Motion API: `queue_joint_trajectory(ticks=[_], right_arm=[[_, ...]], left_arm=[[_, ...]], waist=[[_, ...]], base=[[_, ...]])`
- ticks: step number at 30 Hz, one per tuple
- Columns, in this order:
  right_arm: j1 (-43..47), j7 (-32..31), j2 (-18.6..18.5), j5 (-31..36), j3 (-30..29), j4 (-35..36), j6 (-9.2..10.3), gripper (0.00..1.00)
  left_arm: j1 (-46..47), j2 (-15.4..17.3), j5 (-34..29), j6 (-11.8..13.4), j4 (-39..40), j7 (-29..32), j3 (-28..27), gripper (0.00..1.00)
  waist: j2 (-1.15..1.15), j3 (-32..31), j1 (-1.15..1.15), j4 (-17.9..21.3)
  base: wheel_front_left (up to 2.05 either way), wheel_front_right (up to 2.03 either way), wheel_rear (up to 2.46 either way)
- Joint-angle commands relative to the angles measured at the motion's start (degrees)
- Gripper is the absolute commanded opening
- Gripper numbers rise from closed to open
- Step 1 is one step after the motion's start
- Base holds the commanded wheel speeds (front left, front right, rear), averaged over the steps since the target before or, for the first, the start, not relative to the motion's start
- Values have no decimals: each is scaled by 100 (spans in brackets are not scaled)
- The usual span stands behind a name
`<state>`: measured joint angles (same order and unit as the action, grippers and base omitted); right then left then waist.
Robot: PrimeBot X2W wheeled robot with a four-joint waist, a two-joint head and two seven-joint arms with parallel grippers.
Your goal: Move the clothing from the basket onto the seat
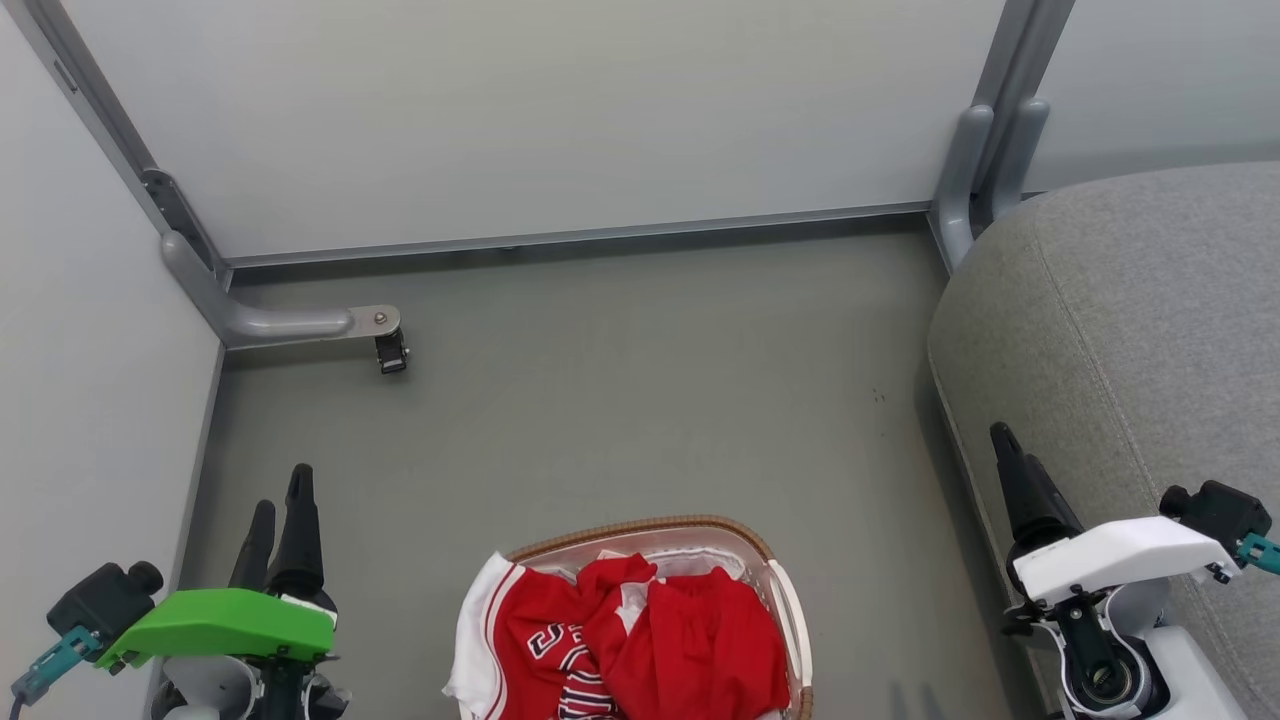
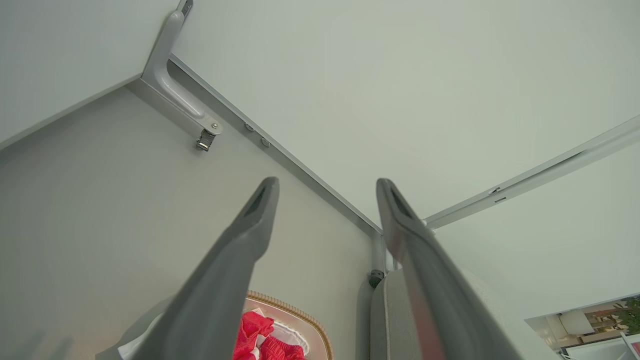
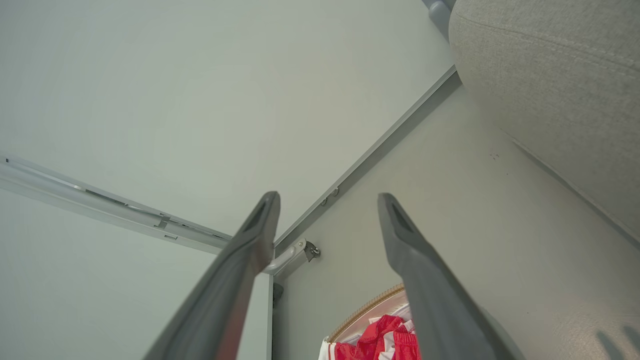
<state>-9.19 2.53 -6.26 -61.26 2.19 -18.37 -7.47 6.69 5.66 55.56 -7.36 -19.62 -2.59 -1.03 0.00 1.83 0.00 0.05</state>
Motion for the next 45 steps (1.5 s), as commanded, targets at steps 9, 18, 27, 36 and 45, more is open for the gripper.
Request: queue_joint_trajectory(ticks=[9, 18, 27, 36, 45], right_arm=[[-189, 221, -165, 845, 330, -104, -2, 100], [-150, 379, -218, 1562, 540, -232, -2, 100], [-169, 532, -266, 2201, 721, -396, -2, 100], [-185, 661, -259, 2846, 719, -516, -2, 100], [-228, 786, -200, 3461, 672, -612, -3, 100]], left_arm=[[203, 120, -1014, 11, -91, -217, 98, 100], [162, 185, -1814, 129, -196, -375, 246, 100], [112, 244, -2459, 252, -345, -528, 409, 100], [89, 276, -2977, 378, -406, -656, 480, 100], [70, 317, -3454, 496, -425, -783, 513, 100]], waist=[[0, 14, 0, -14], [0, 5, 0, -13], [0, 2, 0, -17], [0, 25, 0, -21], [0, 77, 0, -11]], base=[[0, 0, 0], [0, 0, 0], [0, 0, 0], [0, 0, 0], [0, 0, 0]])
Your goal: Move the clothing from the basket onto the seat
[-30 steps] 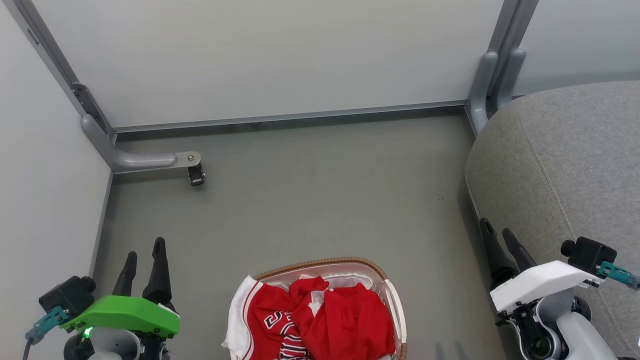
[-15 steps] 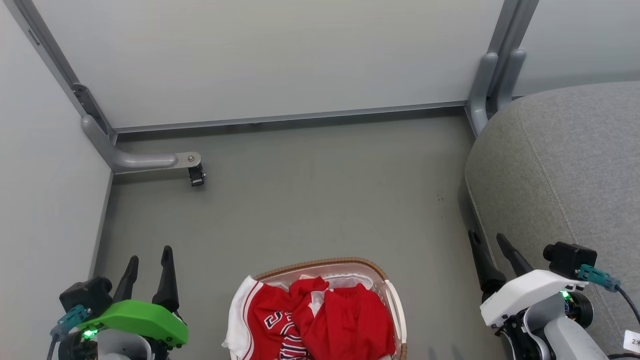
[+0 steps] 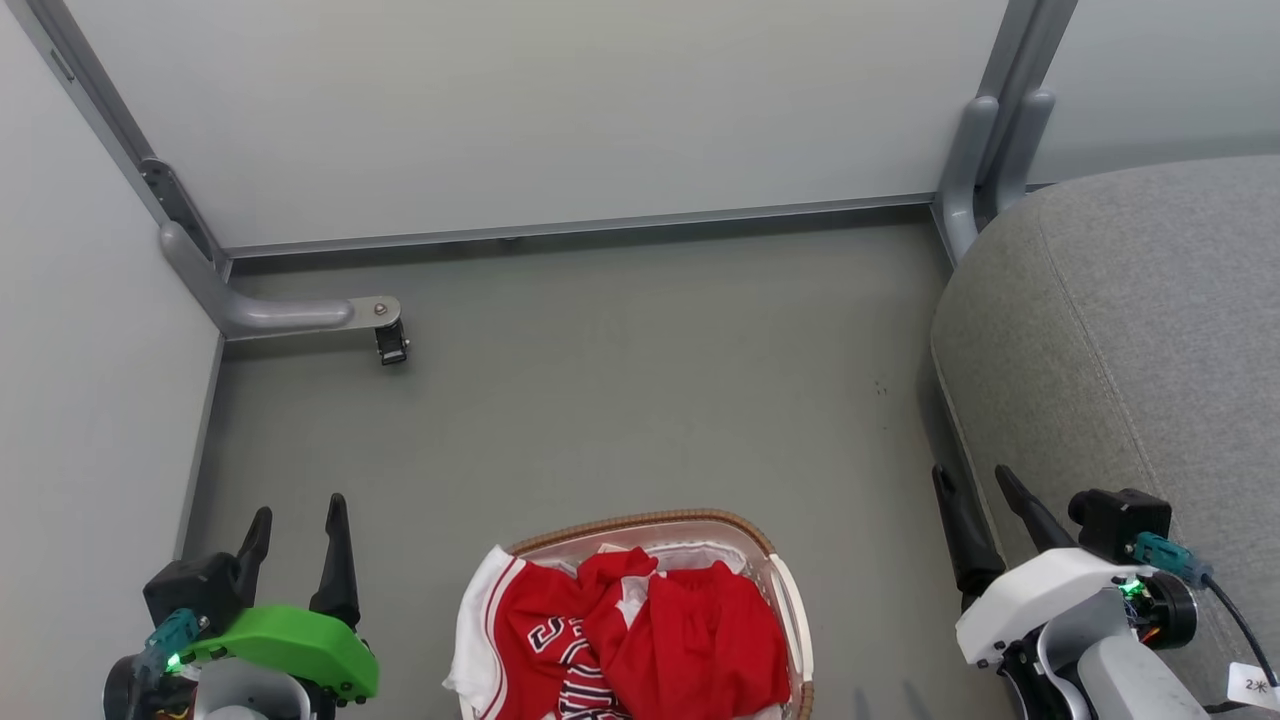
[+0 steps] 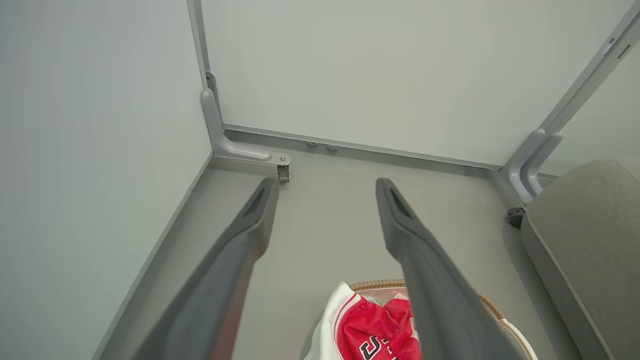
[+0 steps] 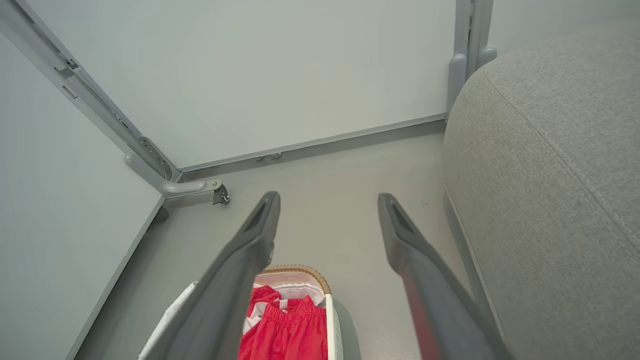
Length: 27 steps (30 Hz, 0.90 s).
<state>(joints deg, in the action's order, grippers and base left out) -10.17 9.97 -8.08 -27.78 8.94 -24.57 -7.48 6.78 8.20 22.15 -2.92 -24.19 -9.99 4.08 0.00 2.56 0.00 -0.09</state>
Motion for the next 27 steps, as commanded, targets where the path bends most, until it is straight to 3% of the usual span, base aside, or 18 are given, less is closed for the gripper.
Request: queue_joint_trajectory(ticks=[1, 27], right_arm=[[-133, 53, -9, 165, -6, 1, -1, 100], [-119, 368, 144, 1219, -308, -186, -1, 100]], left_arm=[[59, 67, -147, 53, 32, -54, 1, 100], [-120, -61, -1277, 23, 138, -366, -313, 100]], waist=[[0, 6, 0, 4], [0, 47, 0, 28]], base=[[0, 0, 0], [0, 0, 0]])
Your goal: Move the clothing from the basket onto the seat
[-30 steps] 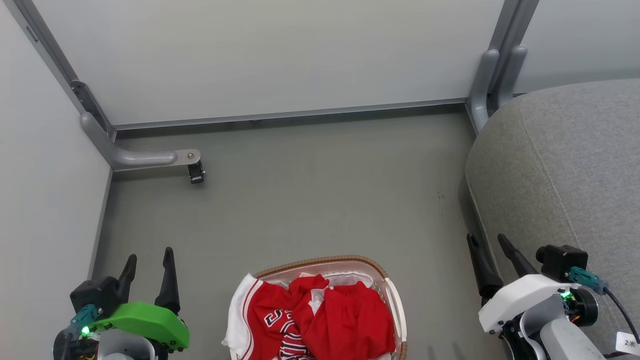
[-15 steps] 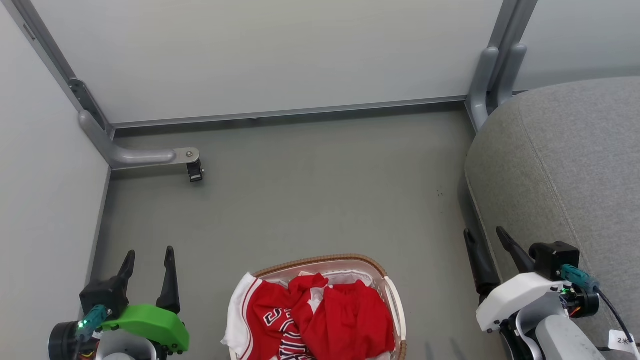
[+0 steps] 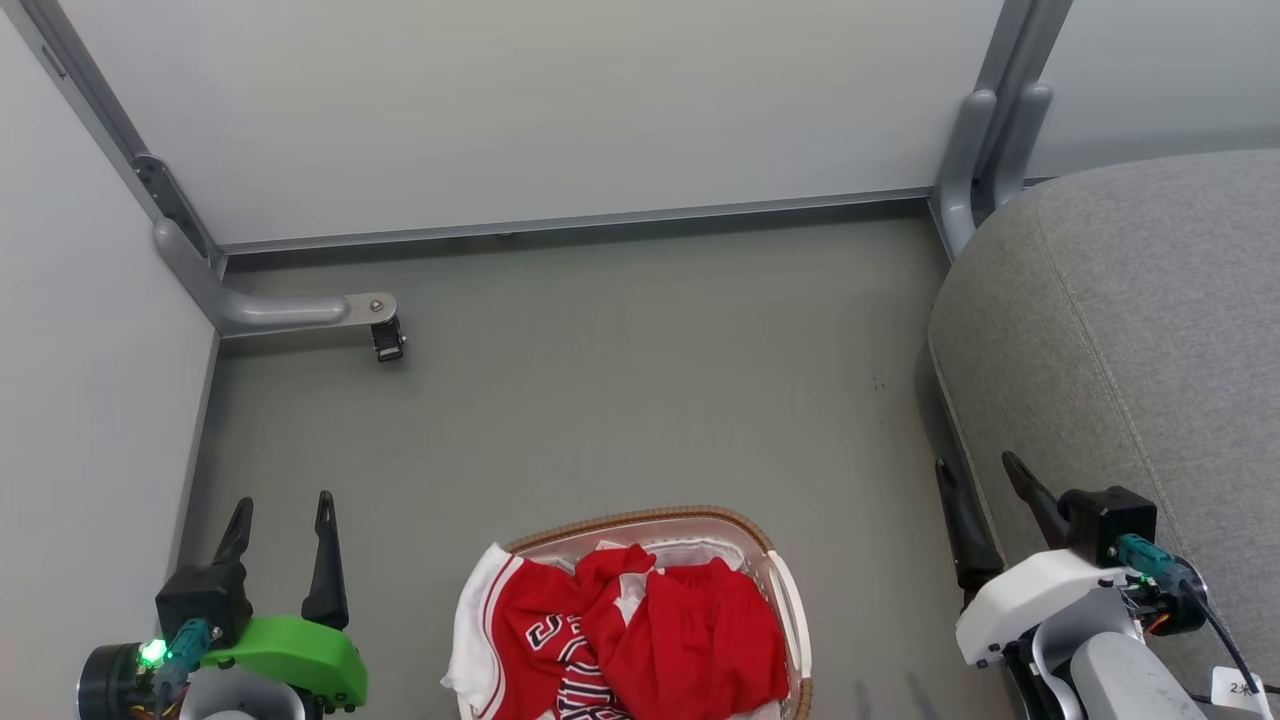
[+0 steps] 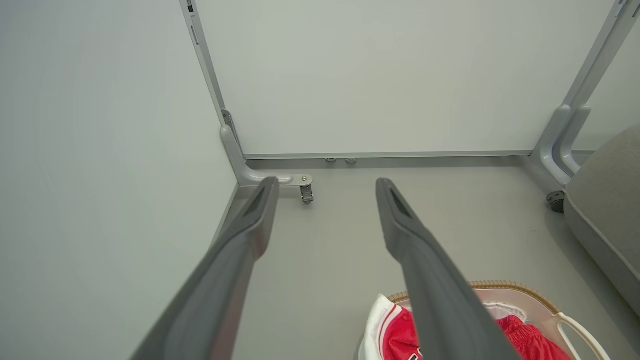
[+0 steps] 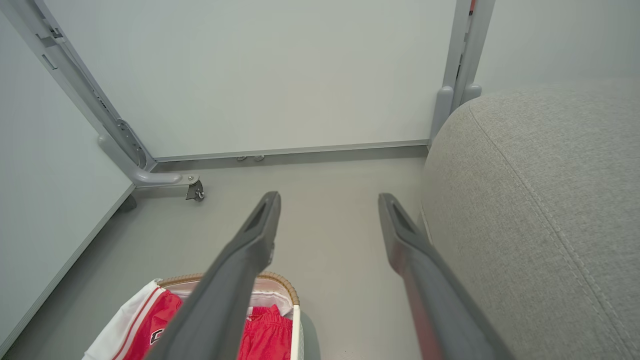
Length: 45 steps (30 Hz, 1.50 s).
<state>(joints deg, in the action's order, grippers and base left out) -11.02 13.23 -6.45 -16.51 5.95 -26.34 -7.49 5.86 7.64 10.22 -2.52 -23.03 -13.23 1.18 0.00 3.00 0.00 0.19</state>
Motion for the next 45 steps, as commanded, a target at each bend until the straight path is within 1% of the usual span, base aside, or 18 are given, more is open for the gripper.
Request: queue_joint_trajectory(ticks=[1, 9, 13, 17, 22, 25, 28, 33, 38, 45], right_arm=[[-32, 56, -17, 132, -9, -15, 0, 100], [-95, 135, -9, 444, 39, -44, 0, 100], [-177, 171, 4, 589, 65, -18, 0, 100], [-355, 203, 37, 732, 94, 66, 1, 100], [-620, 198, 97, 722, 93, 209, 1, 100], [-797, 197, 124, 741, 112, 314, 1, 100], [-966, 197, 151, 765, 124, 434, 1, 100], [-1274, 197, 183, 773, 173, 632, 1, 100], [-1567, 197, 240, 808, 291, 865, 1, 100], [-1933, 197, 299, 845, 454, 1223, 1, 100]], left_arm=[[-39, -17, -124, -38, 27, -56, -40, 100], [-47, -92, -468, -160, -11, -132, -162, 100], [56, -149, -602, -241, -86, -170, -211, 100], [256, -195, -655, -356, -225, -201, -194, 100], [522, -245, -463, -471, -464, -195, 24, 100], [747, -277, -363, -495, -646, -195, 322, 100], [983, -287, -133, -498, -837, -195, 819, 100], [1448, -202, 364, -500, -1216, -195, 1667, 100], [1938, -108, 743, -501, -1559, -194, 2238, 100], [2704, 17, 1160, -502, -2278, -194, 3133, 100]], waist=[[0, 8, 0, 0], [0, 82, 0, 23], [0, 239, 0, 49], [0, 594, 0, 129], [0, 1094, 0, 271], [0, 1460, 0, 385], [0, 1801, 0, 491], [0, 2383, 0, 668], [0, 2940, 0, 834], [0, 3675, 0, 1066]], base=[[0, 0, 0], [0, 0, 0], [0, 0, 0], [0, 0, 0], [0, 0, 0], [0, 0, 0], [0, 0, 0], [0, 0, 0], [0, 0, 0], [0, 0, 0]])
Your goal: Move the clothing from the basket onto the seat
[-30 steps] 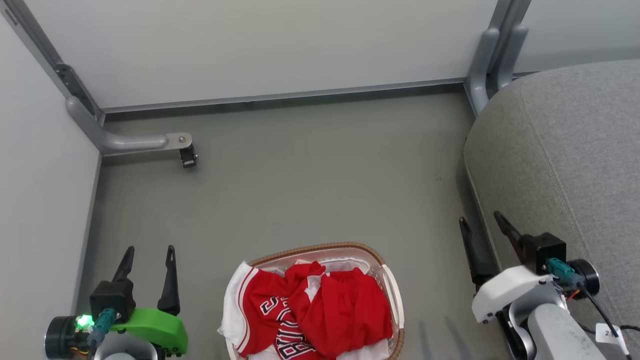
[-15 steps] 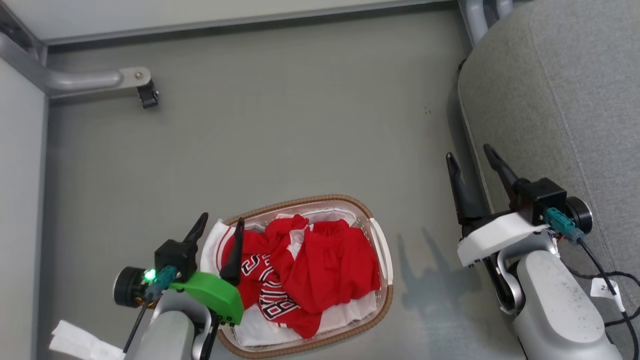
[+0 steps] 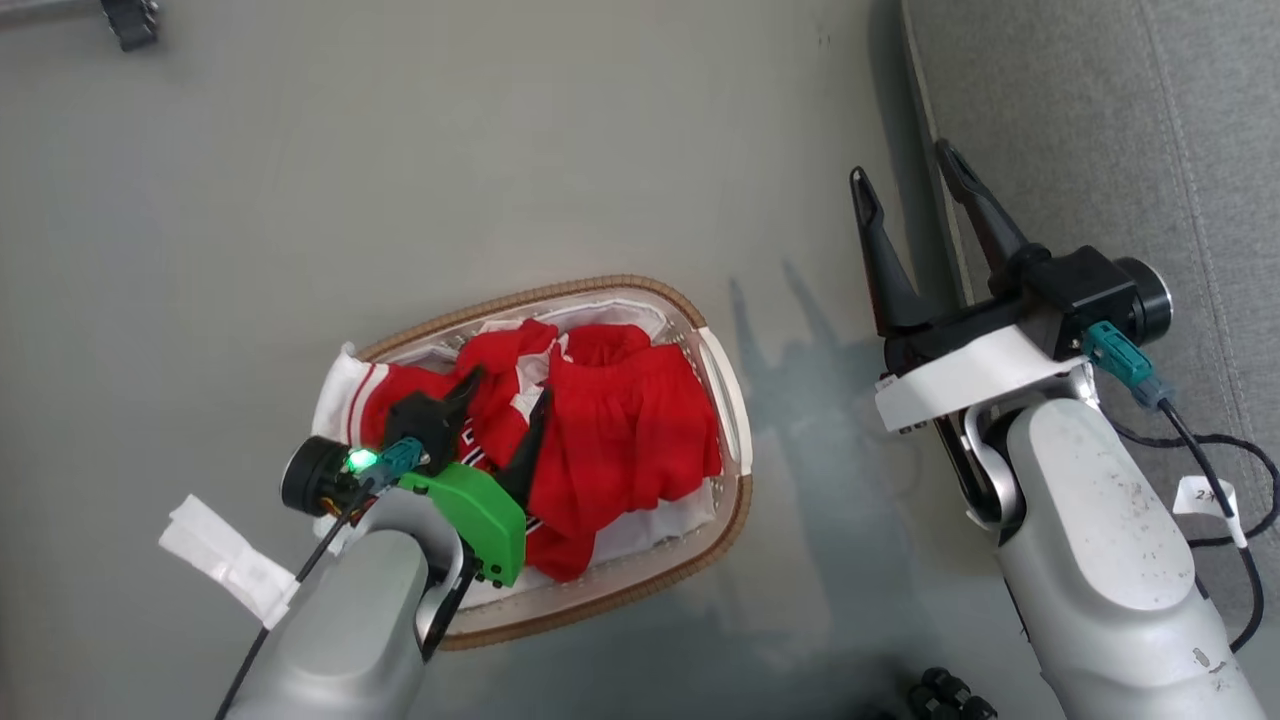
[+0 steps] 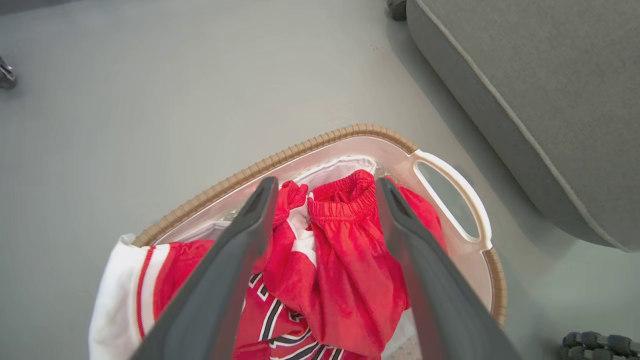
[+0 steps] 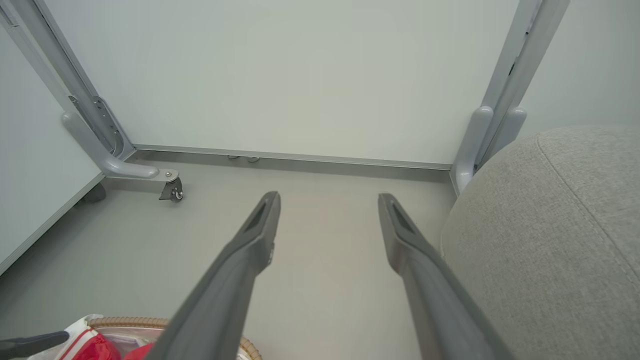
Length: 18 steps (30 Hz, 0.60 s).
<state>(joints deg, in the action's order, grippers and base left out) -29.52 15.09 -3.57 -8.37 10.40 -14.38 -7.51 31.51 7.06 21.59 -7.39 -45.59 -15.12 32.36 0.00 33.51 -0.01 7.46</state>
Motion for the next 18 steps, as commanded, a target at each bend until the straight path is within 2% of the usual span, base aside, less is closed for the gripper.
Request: queue_joint_trajectory(ticks=[1, 10, 18], right_arm=[[-115, 11, 16, 29, 33, 73, 4, 100], [-343, 11, 55, 32, 203, 423, 4, 100], [-394, 11, 59, -158, 296, 534, 5, 100]], left_arm=[[229, 93, 73, -15, -105, -6, 111, 100], [1041, 104, 600, -15, -1002, -5, 992, 100], [1545, 149, 1027, -15, -1645, -5, 1604, 100]], waist=[[0, 714, 1, 373], [0, 1397, 1, 635], [0, 1760, 1, 802]], base=[[0, 0, 0], [0, 0, 0], [0, 0, 0]])
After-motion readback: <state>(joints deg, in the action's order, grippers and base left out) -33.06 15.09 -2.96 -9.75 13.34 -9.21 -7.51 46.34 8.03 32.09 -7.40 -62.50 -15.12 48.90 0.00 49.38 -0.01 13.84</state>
